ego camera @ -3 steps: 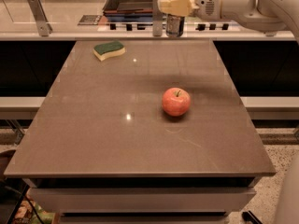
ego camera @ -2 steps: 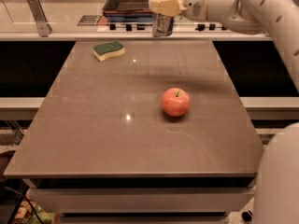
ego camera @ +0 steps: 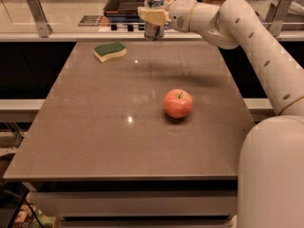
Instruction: Move redbull can near sponge
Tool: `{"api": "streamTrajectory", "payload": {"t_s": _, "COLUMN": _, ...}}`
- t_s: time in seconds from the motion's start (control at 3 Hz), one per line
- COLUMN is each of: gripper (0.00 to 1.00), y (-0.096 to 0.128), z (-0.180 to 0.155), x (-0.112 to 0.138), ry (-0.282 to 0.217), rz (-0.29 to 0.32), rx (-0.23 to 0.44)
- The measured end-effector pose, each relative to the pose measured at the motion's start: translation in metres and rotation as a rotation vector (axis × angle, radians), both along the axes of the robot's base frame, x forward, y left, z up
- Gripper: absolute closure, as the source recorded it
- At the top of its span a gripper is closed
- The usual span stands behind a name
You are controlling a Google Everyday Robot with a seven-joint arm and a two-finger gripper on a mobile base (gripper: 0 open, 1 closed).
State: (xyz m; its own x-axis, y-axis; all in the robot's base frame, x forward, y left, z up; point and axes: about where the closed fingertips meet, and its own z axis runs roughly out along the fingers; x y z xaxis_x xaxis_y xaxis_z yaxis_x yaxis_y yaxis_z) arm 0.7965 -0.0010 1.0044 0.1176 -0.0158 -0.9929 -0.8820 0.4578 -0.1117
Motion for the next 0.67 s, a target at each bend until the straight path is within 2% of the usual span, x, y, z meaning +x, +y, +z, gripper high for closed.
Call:
{"api": "streamTrajectory", "payload": {"t_s": 0.33, "gripper": 1.0, "y": 0.0, "z": 0.0, "x": 0.0, "ry": 0.0, "rz": 0.0, "rx": 0.0}}
{"api": "streamTrajectory", "payload": {"t_s": 0.67, "gripper": 1.0, "y": 0.013, "z": -0.005, "x": 0.002, "ry": 0.005, "rz": 0.023, "rx": -0.015}}
